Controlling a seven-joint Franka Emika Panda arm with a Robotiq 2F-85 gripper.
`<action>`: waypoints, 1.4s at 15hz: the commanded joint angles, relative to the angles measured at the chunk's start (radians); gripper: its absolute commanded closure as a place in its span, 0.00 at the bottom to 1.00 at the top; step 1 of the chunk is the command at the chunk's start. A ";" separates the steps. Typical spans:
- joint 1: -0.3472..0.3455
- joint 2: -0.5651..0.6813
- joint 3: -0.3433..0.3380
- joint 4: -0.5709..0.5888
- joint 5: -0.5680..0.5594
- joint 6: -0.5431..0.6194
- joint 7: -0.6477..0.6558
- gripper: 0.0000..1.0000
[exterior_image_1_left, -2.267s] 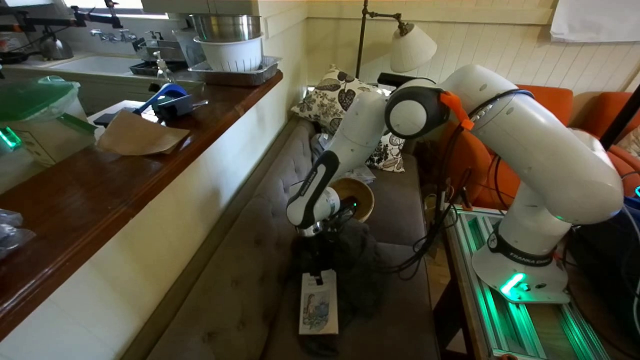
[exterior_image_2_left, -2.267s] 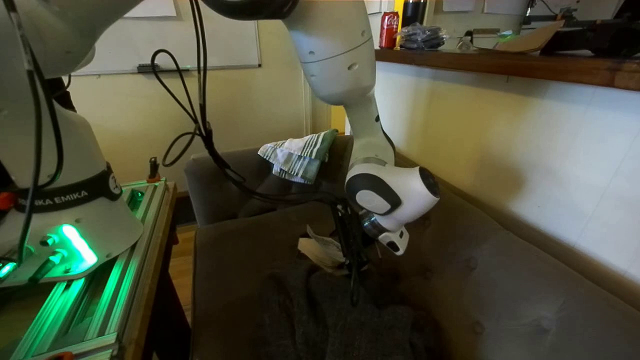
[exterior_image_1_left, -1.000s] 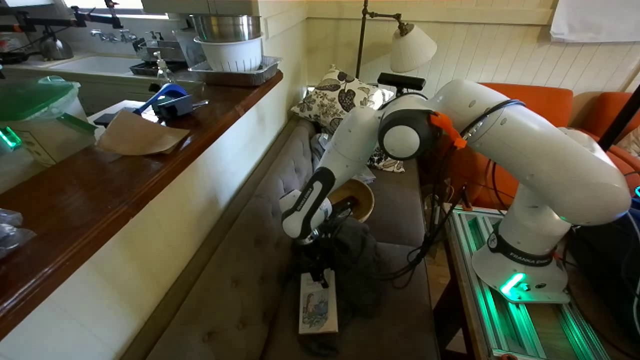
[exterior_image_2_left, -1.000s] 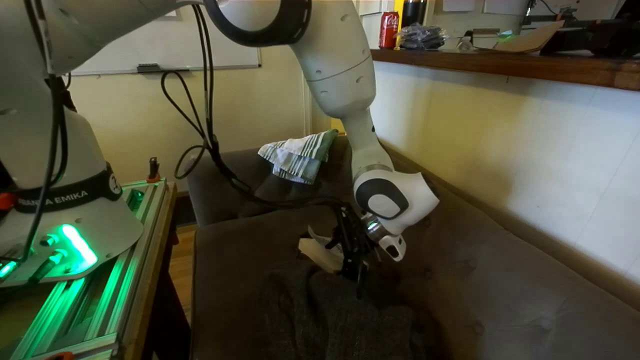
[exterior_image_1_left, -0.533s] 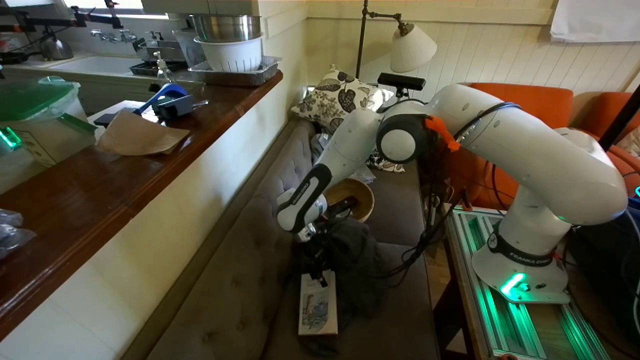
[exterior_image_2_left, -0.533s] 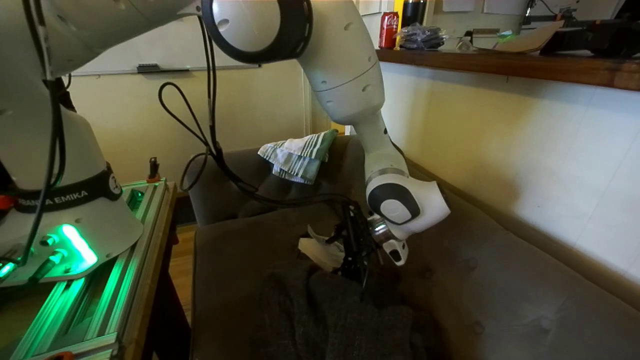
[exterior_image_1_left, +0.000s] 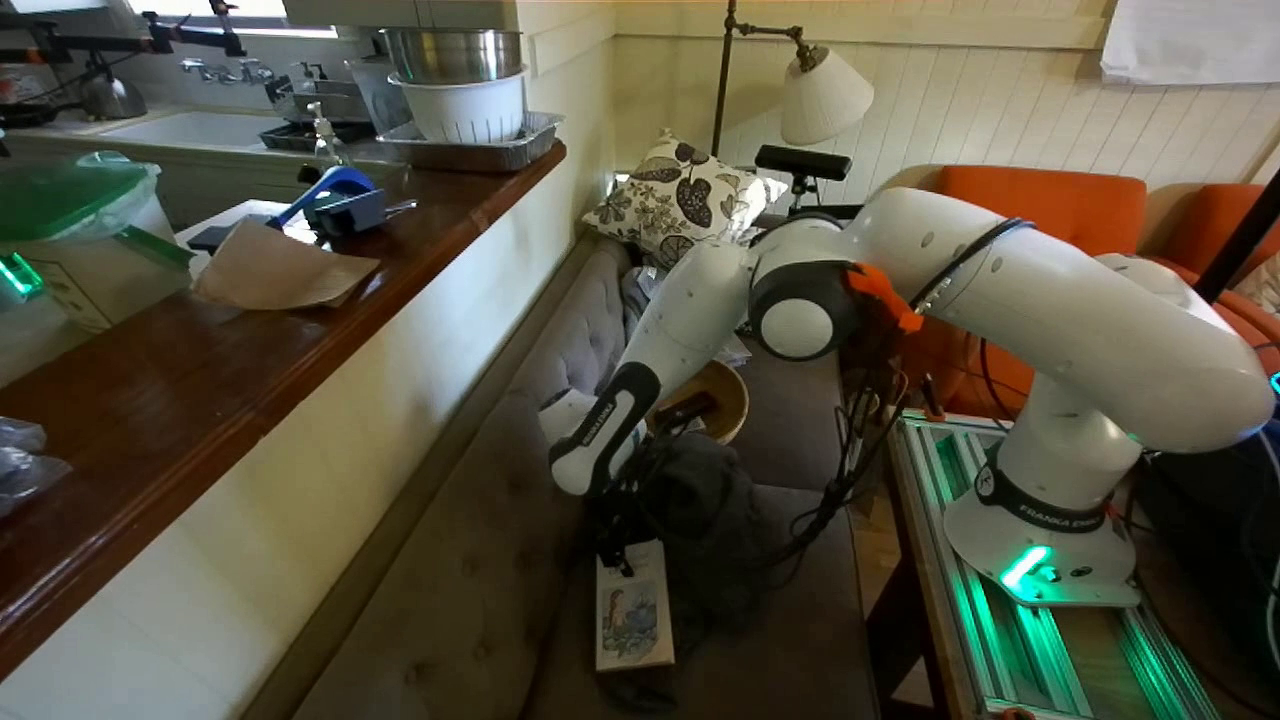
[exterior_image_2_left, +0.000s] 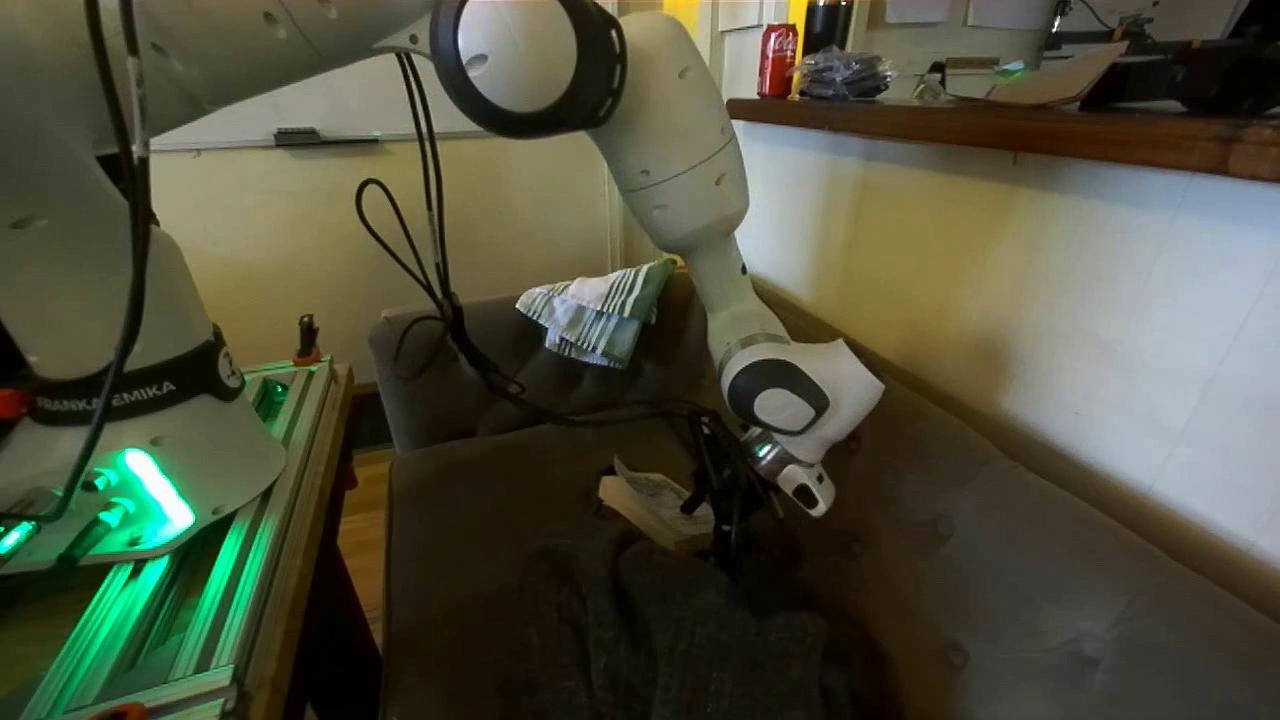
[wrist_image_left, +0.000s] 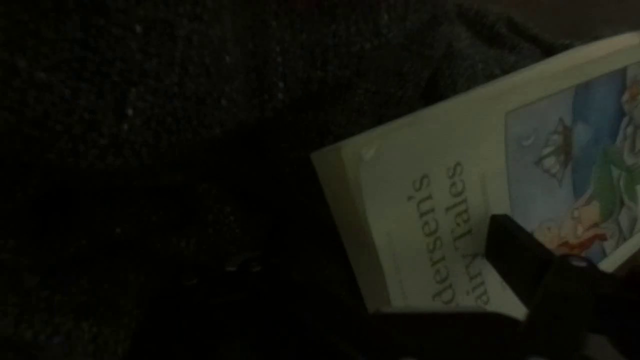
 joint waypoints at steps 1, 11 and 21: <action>0.078 -0.088 -0.059 -0.110 -0.066 0.129 0.103 0.00; 0.070 -0.057 -0.053 -0.093 -0.114 0.026 0.097 0.00; 0.000 -0.051 0.043 -0.064 -0.074 -0.098 0.008 0.00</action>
